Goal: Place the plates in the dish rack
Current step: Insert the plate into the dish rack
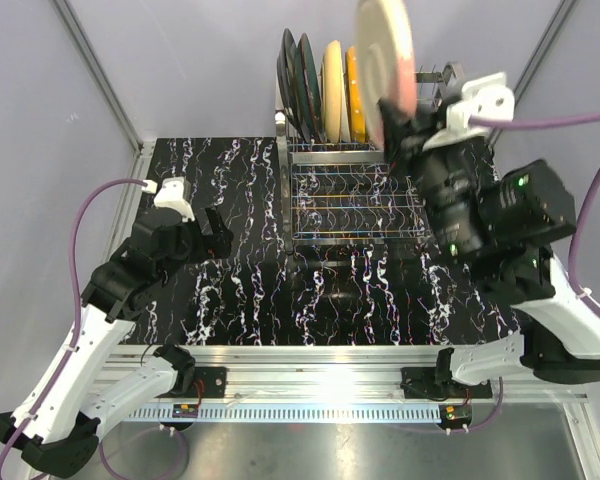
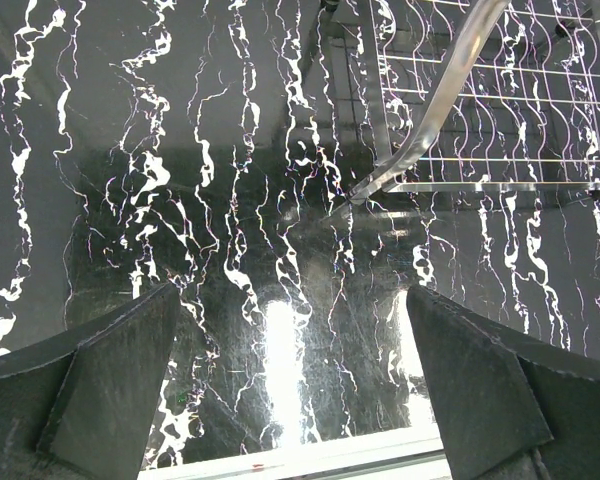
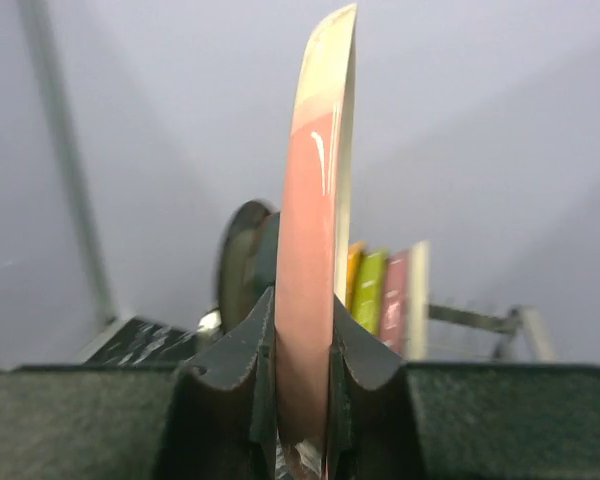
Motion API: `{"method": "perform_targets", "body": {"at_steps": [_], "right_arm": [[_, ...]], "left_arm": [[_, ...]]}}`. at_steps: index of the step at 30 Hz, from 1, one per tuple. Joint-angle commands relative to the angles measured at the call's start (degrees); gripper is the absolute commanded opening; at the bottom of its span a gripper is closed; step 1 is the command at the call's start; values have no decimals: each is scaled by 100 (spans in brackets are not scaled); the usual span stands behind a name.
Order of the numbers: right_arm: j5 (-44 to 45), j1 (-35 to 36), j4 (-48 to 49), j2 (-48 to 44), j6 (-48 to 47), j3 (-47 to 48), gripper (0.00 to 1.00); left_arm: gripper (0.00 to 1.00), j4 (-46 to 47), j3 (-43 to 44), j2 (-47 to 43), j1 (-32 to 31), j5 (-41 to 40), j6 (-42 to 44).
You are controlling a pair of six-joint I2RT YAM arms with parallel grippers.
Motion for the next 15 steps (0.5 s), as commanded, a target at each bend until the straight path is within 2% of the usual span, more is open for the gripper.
{"method": "perform_targets", "body": {"at_steps": [1, 6, 8, 9, 11, 15], "right_arm": [[-452, -828, -285, 425, -474, 922, 0], [-1110, -2226, -822, 795, -61, 1654, 0], [-1394, -3034, -1305, 848, 535, 1901, 0], [-1951, -3333, -1499, 839, 825, 1927, 0], [-2456, -4078, -1842, 822, 1466, 1832, 0], [-3413, -4881, -1835, 655, 2075, 1296, 0]], "left_arm": [[99, 211, -31, -12, 27, -50, 146], [99, 211, -75, 24, 27, -85, 216], [99, 193, -84, 24, 19, -155, 269], [99, 193, -92, 24, 19, -173, 295], [99, 185, -101, 32, 19, -234, 365], [99, 123, -101, 41, 27, -331, 506]]}}
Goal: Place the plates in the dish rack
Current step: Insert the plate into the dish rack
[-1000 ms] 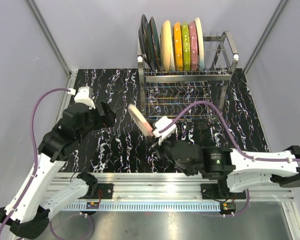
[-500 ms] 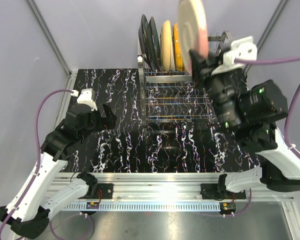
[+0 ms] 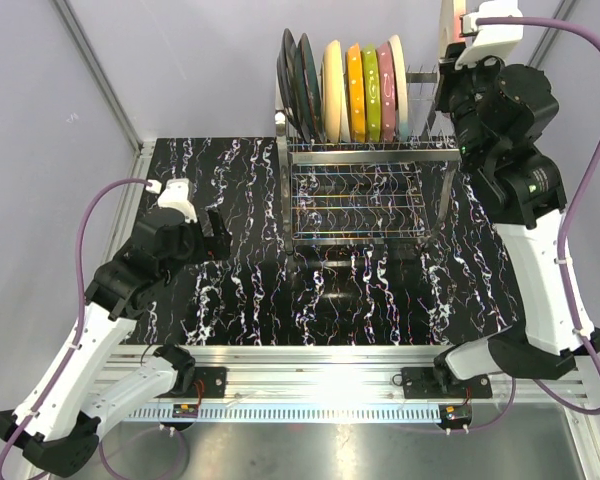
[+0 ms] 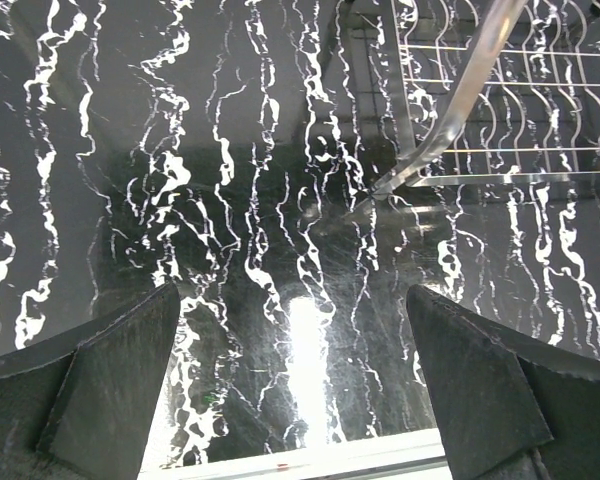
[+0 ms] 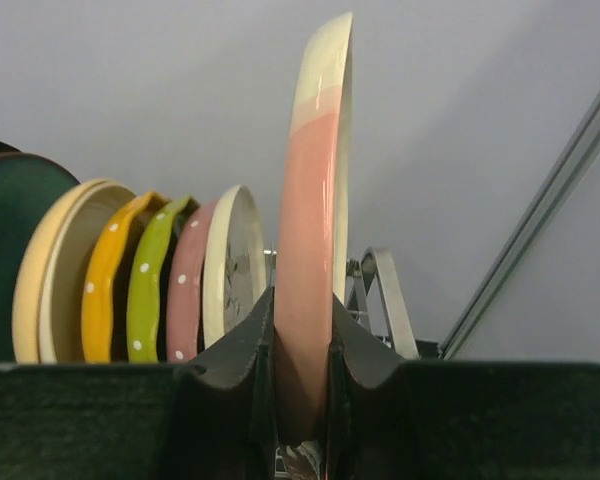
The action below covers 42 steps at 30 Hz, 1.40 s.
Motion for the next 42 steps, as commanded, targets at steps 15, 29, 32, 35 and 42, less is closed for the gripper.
{"method": "perform_targets", "body": {"at_steps": [15, 29, 32, 35, 42], "right_arm": [[-3428, -2094, 518, 49, 1687, -272, 0], [-3702, -2146, 597, 532, 1723, -140, 0], [-3561, -2146, 343, 725, 1504, 272, 0], [-3491, -2146, 281, 822, 1415, 449, 0], [-3473, -2146, 122, 884, 1397, 880, 0]], "left_arm": [[99, 636, -742, -233, 27, -541, 674], [99, 532, -621, -137, 19, -611, 640], [99, 505, -568, -145, 27, -620, 640], [99, 505, -550, -137, 27, -620, 631], [99, 514, -497, -58, 27, -558, 604]]}}
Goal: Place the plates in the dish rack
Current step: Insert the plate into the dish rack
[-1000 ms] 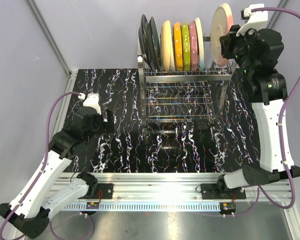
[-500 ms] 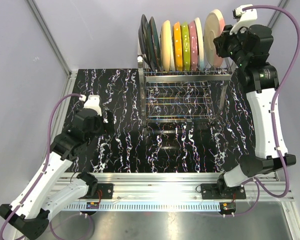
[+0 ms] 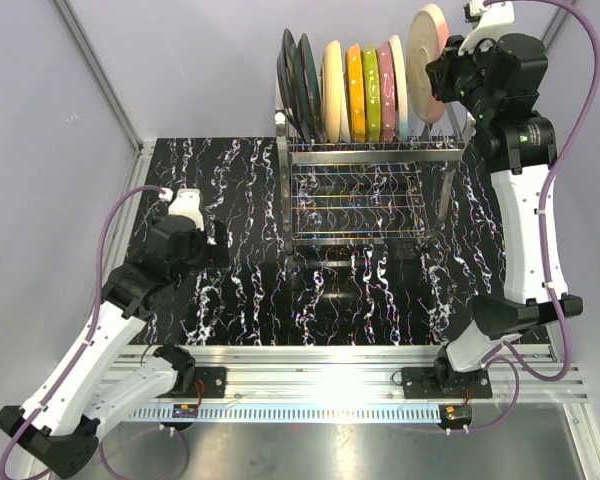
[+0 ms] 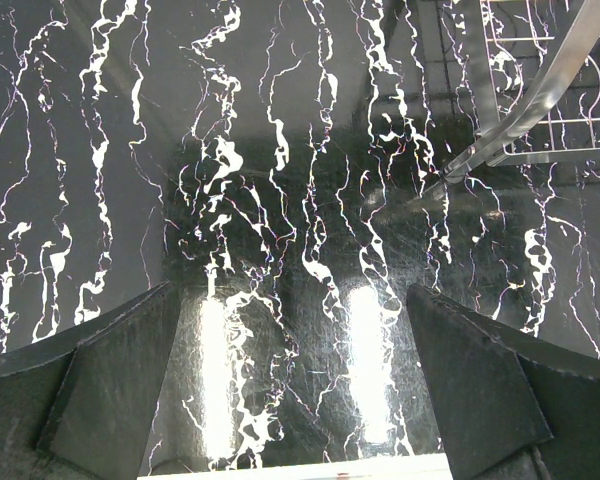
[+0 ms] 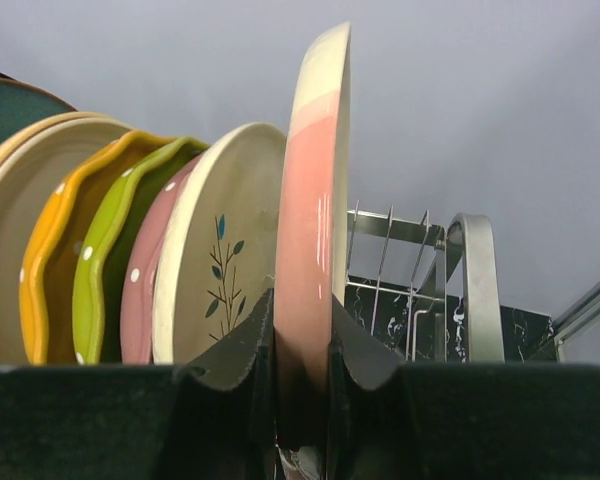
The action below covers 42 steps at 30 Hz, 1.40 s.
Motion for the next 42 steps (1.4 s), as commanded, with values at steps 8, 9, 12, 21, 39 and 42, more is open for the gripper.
{"method": "perform_targets", "body": {"at_steps": [8, 9, 12, 21, 39, 42], "right_arm": [[-258, 30, 1150, -377, 218, -53, 0], [-267, 30, 1220, -378, 288, -124, 0], [-302, 30, 1335, -448, 359, -440, 0], [-346, 30, 1537, -554, 507, -1047, 0], [-426, 390, 1459, -791, 430, -1777, 14], [-153, 531, 1397, -800, 201, -1777, 15]], "left_arm": [[99, 202, 193, 61, 27, -36, 10], [99, 202, 184, 52, 27, -36, 10], [99, 211, 141, 43, 27, -44, 19], [99, 246, 105, 52, 27, -53, 54], [99, 378, -27, 87, 27, 79, 19], [99, 378, -35, 70, 27, 96, 10]]}}
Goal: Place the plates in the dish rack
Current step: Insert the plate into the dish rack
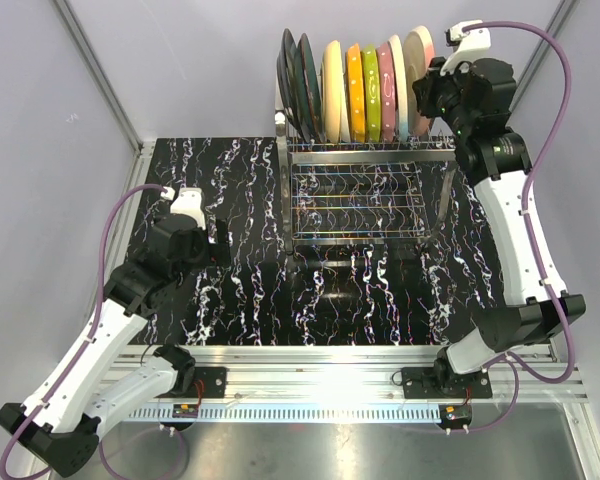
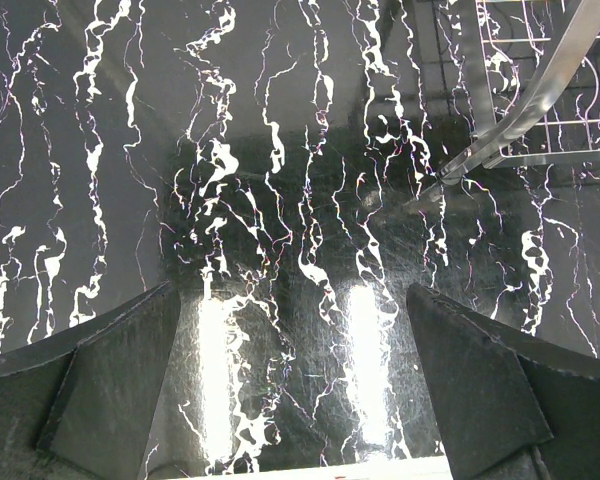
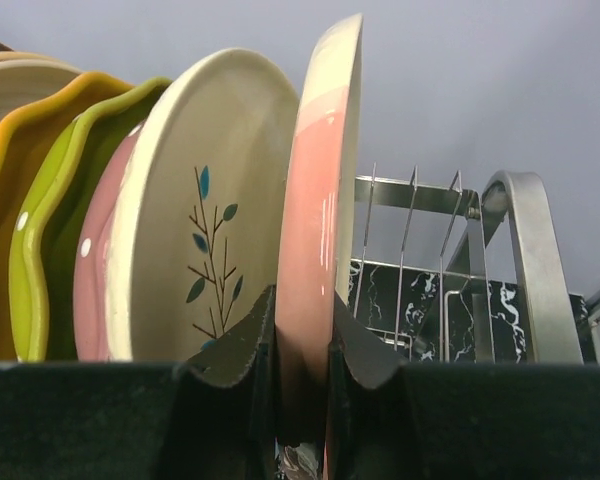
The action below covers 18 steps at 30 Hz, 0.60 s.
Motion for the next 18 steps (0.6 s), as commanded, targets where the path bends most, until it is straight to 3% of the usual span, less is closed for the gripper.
{"method": "perform_targets", "body": {"at_steps": [1, 10, 18], "right_arm": [[-138, 411, 97, -347, -72, 15, 14], [576, 737, -53, -374, -81, 7, 10], [532, 737, 35, -506, 33, -266, 29]], "left_arm": [[99, 279, -31, -18, 27, 61, 1], [99, 253, -66, -79, 27, 123, -34], [99, 235, -119, -176, 27, 149, -43]]}}
